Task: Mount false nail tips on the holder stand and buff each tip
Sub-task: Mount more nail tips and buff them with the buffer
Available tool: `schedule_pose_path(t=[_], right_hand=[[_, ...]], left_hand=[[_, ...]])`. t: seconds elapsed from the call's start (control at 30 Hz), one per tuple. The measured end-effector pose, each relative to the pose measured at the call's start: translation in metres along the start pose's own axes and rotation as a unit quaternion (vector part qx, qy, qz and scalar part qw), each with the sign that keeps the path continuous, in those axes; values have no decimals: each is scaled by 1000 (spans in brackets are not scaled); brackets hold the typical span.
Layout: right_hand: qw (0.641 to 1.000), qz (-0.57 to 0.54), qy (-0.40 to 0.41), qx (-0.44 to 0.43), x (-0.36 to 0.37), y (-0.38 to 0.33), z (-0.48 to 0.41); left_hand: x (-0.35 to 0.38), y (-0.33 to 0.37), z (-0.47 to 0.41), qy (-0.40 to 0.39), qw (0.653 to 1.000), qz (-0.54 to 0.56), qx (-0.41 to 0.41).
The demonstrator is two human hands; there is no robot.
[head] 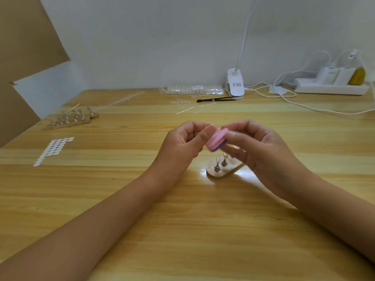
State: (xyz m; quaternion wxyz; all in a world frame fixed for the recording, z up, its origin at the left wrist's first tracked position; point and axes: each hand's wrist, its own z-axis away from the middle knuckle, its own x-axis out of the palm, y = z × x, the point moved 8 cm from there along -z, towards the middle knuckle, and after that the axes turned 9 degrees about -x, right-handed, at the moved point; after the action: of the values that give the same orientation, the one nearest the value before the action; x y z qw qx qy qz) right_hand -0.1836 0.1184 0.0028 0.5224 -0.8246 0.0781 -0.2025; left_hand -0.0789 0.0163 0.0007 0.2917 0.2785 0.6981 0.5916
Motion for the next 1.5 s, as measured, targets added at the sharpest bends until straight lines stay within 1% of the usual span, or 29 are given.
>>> schedule_pose_path(t=[0.03,0.07,0.17,0.2,0.27,0.33,0.47,0.53,0.63,0.77,0.9,1.0,1.13,1.23,1.33,1.43,1.5], right_hand=[[1000,5,-4,1,2,1,1],[1000,1,13,-6,0,-1,0],[990,-63,121,-46,-26,-17,-4],[985,-70,148,-51,-35,-22,-6],[985,-31,163,-52,-46,-28,-8],[989,31,128,-65,-42,-32,-10],[986,135,15,-96,-16,-36,-9],[984,151,-13,-97,-10,-35,-8],[983,154,-32,-95,-7,-35,-8],[974,197,-102,-46,-4,-29,-8],[982,164,-73,-61,-9,-32,-10],[976,183,-113,-39,-5,-29,-9],[976,188,-103,-47,-8,-31,-10],[965,220,-138,-33,-5,-30,-10],[963,229,-133,-43,-9,-34,-11],[949,250,-191,-10,-4,-29,-10],[951,250,-181,-23,-6,-32,-11]], left_hand=[[1,0,0,0,1000,0,-1],[1,1,0,1,1000,3,-2],[-2,1,-1,6,1000,6,-11],[-1,0,0,3,1000,5,-14],[1,1,1,-10,1000,1,-16],[5,2,1,-22,1000,-7,-18],[7,1,1,-34,999,-11,-25],[7,1,1,-34,999,-14,-26],[10,2,2,-47,999,-18,-20],[10,2,3,-49,999,-20,-13],[9,3,2,-41,999,-21,-11],[9,2,2,-45,999,-20,-6],[10,1,1,-58,998,-25,-1],[13,-1,2,-81,996,-44,11],[17,3,7,-101,994,-51,12],[19,2,8,-99,993,-66,0],[20,1,8,-98,992,-74,-6]])
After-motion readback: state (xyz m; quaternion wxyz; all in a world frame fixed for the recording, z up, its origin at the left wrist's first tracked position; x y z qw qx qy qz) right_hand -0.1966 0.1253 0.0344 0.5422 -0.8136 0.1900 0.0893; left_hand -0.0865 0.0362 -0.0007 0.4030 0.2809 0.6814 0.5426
